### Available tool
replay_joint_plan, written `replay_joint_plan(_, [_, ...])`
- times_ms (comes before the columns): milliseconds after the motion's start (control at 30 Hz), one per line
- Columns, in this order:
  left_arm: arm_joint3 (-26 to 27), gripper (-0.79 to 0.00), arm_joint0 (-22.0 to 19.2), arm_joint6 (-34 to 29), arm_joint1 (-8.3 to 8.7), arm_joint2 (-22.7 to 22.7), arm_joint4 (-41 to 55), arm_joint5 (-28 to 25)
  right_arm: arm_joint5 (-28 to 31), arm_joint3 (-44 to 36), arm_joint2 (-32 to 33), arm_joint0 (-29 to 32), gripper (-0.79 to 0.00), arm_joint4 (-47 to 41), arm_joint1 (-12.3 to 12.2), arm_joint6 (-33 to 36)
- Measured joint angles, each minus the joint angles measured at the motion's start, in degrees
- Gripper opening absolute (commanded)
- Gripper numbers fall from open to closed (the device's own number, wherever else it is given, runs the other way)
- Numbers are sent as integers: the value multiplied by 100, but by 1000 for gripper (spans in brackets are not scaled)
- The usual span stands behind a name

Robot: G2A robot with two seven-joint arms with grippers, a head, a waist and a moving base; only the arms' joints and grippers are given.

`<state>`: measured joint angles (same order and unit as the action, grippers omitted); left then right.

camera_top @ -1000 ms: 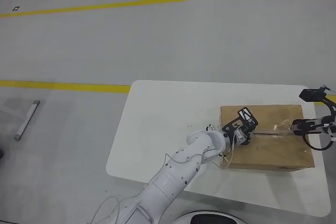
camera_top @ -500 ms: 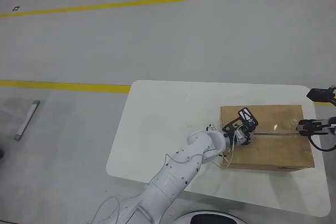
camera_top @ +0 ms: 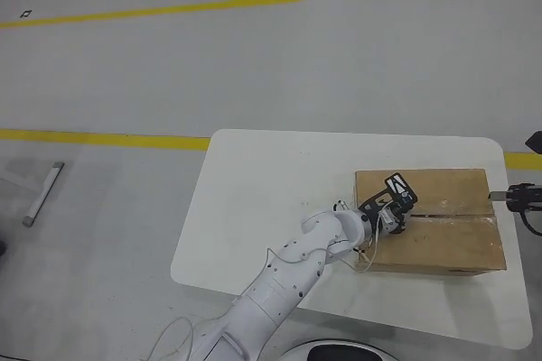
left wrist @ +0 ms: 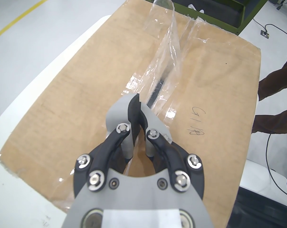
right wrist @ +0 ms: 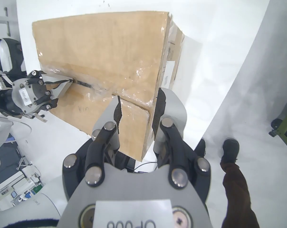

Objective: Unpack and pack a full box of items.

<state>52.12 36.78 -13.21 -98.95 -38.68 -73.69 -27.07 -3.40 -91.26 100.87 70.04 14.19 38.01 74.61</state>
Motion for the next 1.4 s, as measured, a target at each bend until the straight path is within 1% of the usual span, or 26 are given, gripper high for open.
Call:
replay_joint_plan(33, [7,-785,3,-5,-1,-3,-6,-8,9,50,71,21,-194,-82,0,-66])
replay_joint_plan(100, [24,-785,10,-12,-3,-12,-13,-27,125,157,206,75,-160,-419,15,-211])
replay_joint_plan(133, [32,-785,13,-14,-4,-17,-18,-34,203,216,251,96,-37,-623,27,-276])
replay_joint_plan(167, [42,-785,17,-18,-4,-22,-26,-43,298,315,290,123,0,-935,47,-365])
replay_joint_plan(367, [77,-785,39,-38,-5,-50,-67,-80,560,752,99,152,0,-2218,149,-610])
replay_joint_plan(500, [113,-785,67,-51,-3,-69,-93,-86,685,1054,-73,49,0,-2794,205,-758])
replay_joint_plan(867, [209,-785,156,-93,7,-128,-174,-57,700,1043,-124,72,0,-2788,213,-845])
replay_joint_plan(1000, [227,-785,182,-128,5,-133,-186,-79,371,884,-281,92,0,-2532,210,-896])
replay_joint_plan(1033, [231,-785,185,-134,4,-136,-188,-82,296,879,-308,63,-348,-2513,208,-882])
replay_joint_plan(1067, [235,-785,187,-139,3,-141,-191,-86,206,891,-347,18,-551,-2492,207,-876])
replay_joint_plan(1100, [237,-785,189,-141,3,-145,-193,-87,147,908,-384,-19,-653,-2473,208,-877])
replay_joint_plan(1133, [239,-785,191,-144,2,-149,-196,-88,91,930,-428,-58,-785,-2455,209,-877])
replay_joint_plan(1400, [284,-785,210,-145,12,-222,-226,-74,-209,1193,-794,-466,-785,-2485,231,-714])
